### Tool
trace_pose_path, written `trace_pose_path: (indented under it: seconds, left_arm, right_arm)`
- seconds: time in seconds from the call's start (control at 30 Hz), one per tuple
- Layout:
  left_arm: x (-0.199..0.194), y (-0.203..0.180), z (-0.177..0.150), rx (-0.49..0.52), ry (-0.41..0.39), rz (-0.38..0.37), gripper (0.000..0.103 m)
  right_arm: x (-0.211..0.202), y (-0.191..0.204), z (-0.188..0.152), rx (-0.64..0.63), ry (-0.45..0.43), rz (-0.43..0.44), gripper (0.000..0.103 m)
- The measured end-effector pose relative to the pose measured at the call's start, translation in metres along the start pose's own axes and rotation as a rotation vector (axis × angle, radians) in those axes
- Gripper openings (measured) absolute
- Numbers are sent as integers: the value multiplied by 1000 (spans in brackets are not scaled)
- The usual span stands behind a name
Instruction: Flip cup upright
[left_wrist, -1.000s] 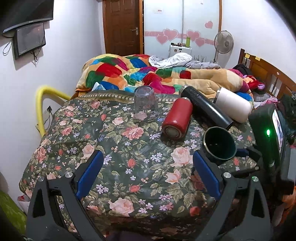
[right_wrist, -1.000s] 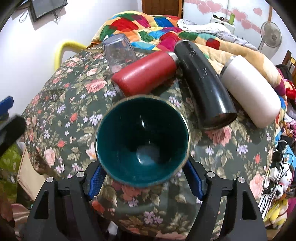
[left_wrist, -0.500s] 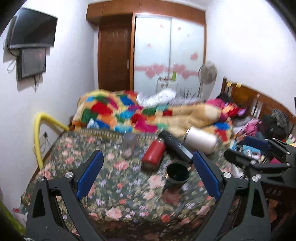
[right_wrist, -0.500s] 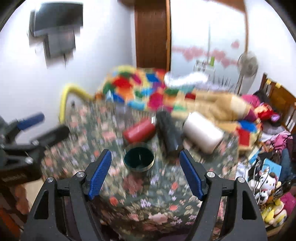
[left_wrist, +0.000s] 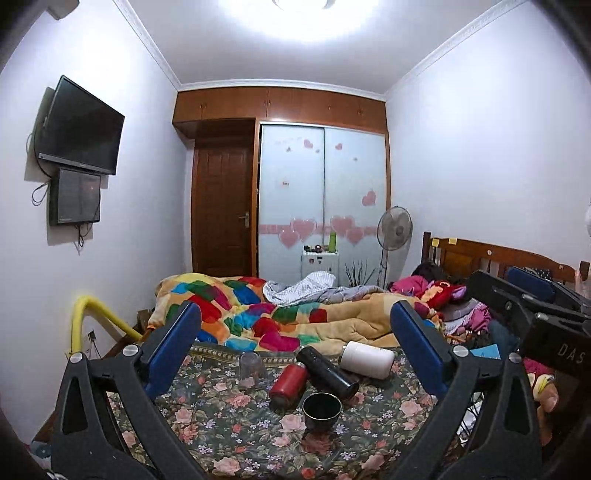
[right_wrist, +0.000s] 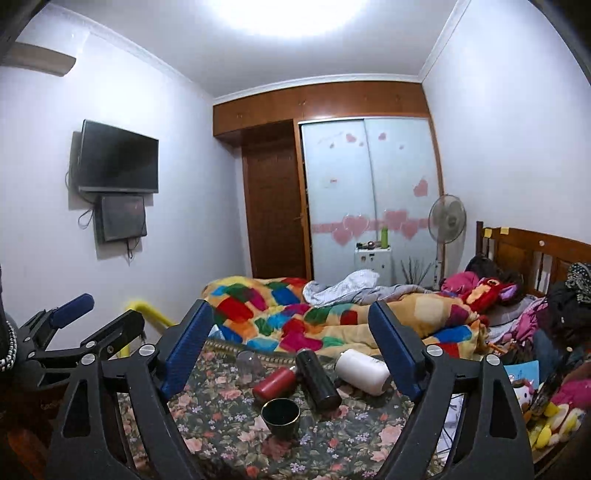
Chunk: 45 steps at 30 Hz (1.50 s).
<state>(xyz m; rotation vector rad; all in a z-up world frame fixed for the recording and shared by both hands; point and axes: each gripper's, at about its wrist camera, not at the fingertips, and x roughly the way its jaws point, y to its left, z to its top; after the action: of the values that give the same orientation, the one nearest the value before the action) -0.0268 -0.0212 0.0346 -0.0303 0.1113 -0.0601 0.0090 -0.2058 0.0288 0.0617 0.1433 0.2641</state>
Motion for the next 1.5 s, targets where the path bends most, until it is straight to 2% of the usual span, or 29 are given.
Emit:
trace_pose_path:
  seconds: [0.13,0.7,1.5]
  left_arm:
    - [-6,2,-4,-27,14,-1,103]
    - [-11,2,-12,-35,34,9,103]
    - [-4,7,-18,-49,68,27,103]
  right_arm:
    - [-4,1,-6,-10,-6,-45,103]
    - [-21,-3,-16,-42,13,-43,103]
    - [-19,-6,-19,-40,35,-42,103]
